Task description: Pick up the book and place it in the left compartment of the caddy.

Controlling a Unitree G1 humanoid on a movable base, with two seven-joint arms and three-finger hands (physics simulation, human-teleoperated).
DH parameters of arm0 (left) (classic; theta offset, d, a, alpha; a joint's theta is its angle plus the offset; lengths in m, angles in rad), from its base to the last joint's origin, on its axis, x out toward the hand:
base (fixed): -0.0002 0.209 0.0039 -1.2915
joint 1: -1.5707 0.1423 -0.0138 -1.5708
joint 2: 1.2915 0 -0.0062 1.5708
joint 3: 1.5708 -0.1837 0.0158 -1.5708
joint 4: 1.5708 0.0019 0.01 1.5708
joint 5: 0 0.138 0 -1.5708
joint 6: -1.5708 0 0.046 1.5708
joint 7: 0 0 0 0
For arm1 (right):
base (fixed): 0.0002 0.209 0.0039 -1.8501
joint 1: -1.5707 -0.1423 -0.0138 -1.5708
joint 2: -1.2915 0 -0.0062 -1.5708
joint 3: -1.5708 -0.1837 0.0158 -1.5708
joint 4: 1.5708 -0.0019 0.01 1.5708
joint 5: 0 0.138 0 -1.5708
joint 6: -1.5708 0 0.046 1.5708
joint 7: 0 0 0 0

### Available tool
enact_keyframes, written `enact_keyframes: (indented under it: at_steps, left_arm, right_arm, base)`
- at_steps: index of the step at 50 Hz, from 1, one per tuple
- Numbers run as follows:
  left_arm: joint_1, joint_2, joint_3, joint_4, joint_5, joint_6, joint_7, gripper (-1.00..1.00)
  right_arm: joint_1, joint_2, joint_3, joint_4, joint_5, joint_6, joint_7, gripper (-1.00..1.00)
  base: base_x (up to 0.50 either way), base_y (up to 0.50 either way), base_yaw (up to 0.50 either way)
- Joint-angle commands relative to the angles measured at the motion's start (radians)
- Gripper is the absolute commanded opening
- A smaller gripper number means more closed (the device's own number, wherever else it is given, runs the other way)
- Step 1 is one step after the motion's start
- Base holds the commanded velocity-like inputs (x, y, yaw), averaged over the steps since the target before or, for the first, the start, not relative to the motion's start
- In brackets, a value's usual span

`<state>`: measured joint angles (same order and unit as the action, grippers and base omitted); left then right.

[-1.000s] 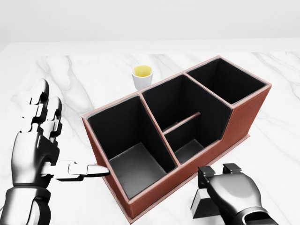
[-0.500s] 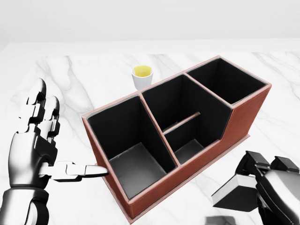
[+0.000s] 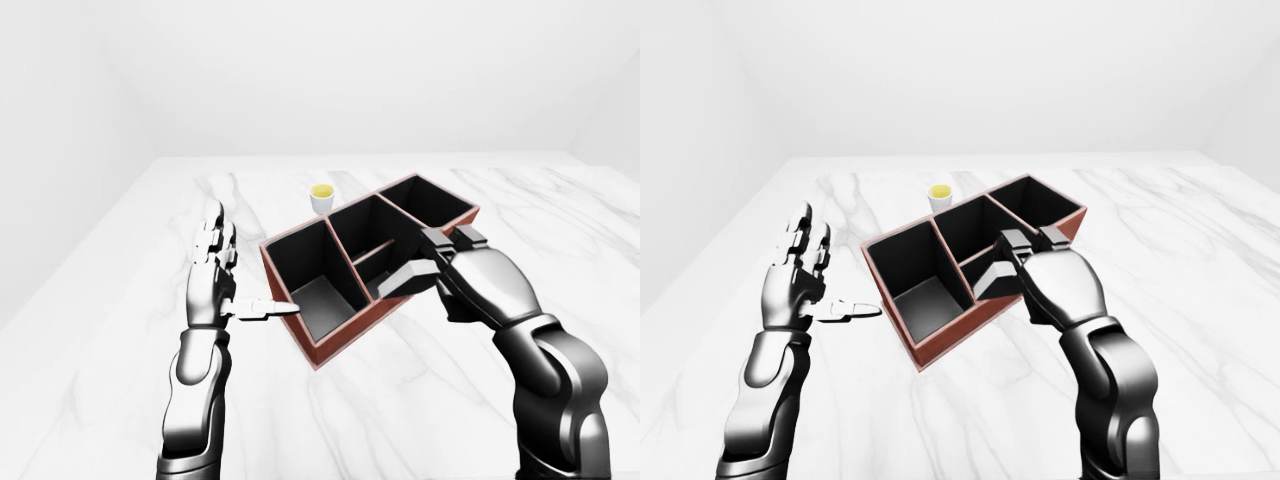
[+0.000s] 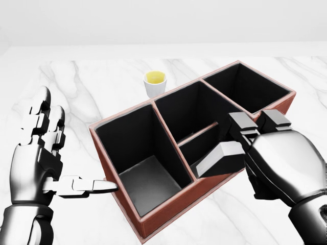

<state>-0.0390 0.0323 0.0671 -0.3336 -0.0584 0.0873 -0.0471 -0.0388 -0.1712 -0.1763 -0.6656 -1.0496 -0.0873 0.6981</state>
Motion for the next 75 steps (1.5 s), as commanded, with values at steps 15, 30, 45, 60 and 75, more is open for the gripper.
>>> enact_keyframes:
  at_steps: [15,30,45,60,75]
  left_arm:
    - [-0.009,0.005,0.009,-0.009,-0.001,0.000,0.000,1.00]
    - [-0.014,0.008,0.015,0.000,-0.003,0.000,0.000,1.00]
    - [-0.009,0.007,0.013,-0.004,-0.001,0.000,-0.001,1.00]
    - [-0.005,0.009,0.020,-0.003,-0.006,0.000,-0.005,1.00]
    - [-0.001,0.008,0.021,-0.006,-0.008,0.000,-0.005,1.00]
  right_arm:
    - [-0.246,0.045,0.191,0.131,-0.028,0.000,0.000,-1.00]
    - [-0.306,0.106,0.267,0.210,-0.063,0.000,0.000,-1.00]
    - [-0.361,0.154,0.315,0.336,-0.114,0.000,0.000,-1.00]
    - [-0.406,0.191,0.345,0.460,-0.145,0.000,0.000,-1.00]
    - [-0.471,0.199,0.345,0.603,-0.186,0.000,0.000,-1.00]
  base:
    - [0.00,0.00,0.00]
    - [0.00,0.00,0.00]
    - [0.00,0.00,0.00]
    - [0.00,0.00,0.00]
    - [0.00,0.00,0.00]
